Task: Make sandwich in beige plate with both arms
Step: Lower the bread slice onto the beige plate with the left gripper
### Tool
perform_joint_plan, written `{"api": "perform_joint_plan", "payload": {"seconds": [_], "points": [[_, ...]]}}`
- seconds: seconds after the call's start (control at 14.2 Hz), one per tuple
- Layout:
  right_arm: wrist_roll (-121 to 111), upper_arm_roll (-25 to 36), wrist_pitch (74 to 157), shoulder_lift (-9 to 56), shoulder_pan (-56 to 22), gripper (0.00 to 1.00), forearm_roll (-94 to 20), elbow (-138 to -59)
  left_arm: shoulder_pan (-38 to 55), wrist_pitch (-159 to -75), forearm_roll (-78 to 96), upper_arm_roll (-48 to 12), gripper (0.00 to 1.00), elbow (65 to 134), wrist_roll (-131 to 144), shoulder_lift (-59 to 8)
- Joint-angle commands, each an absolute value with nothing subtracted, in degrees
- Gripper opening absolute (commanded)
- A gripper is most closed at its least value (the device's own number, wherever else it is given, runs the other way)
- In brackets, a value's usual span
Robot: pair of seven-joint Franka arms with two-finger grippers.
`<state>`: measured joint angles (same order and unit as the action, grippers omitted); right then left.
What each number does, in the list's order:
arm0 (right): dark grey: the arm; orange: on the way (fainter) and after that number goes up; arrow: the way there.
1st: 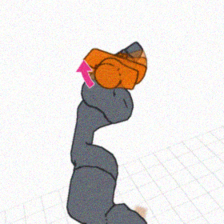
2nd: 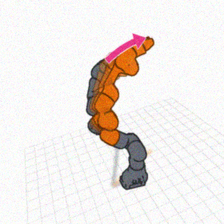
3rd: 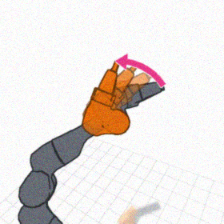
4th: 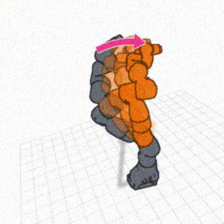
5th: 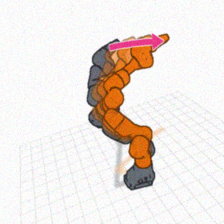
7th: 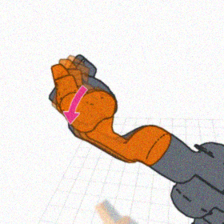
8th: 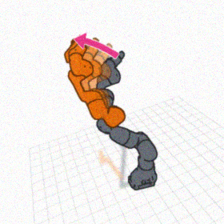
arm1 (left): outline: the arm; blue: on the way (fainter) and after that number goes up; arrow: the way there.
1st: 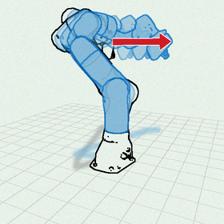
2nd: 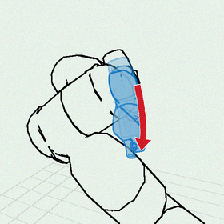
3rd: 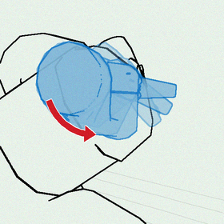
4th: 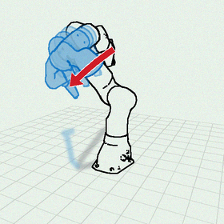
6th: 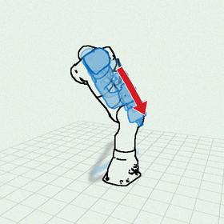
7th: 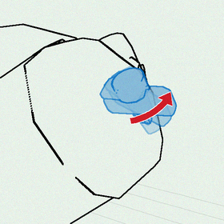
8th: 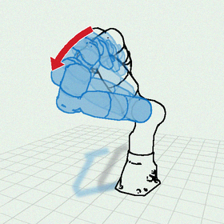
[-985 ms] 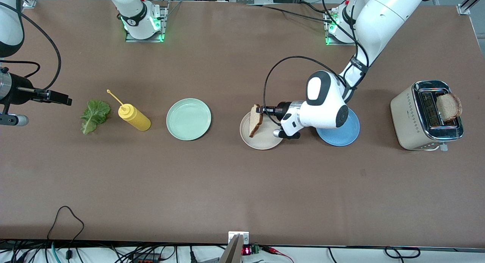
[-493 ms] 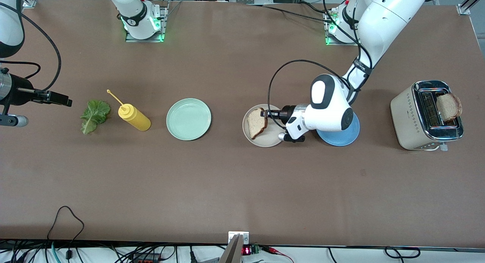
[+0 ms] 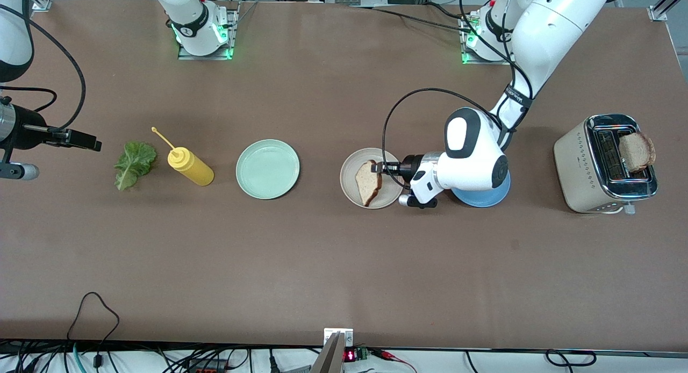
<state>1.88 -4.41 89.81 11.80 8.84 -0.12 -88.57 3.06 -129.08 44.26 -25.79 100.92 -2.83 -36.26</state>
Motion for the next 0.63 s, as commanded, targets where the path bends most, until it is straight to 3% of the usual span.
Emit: {"api": "perform_joint_plan", "payload": {"seconds": [0.0,0.56], "points": [[0.9,-4.3,89.6,11.8,9.1,1.0,-1.1,-88.4,3.3,-128.6,46.2,-25.6,0.0,99.8,-4.4,-37.0],[0.7,-4.2,89.0,11.7,9.0,1.0,-1.1,-88.4,3.2,-123.9,46.8,-25.6,0.0,100.1,-3.9,-35.8]]}}
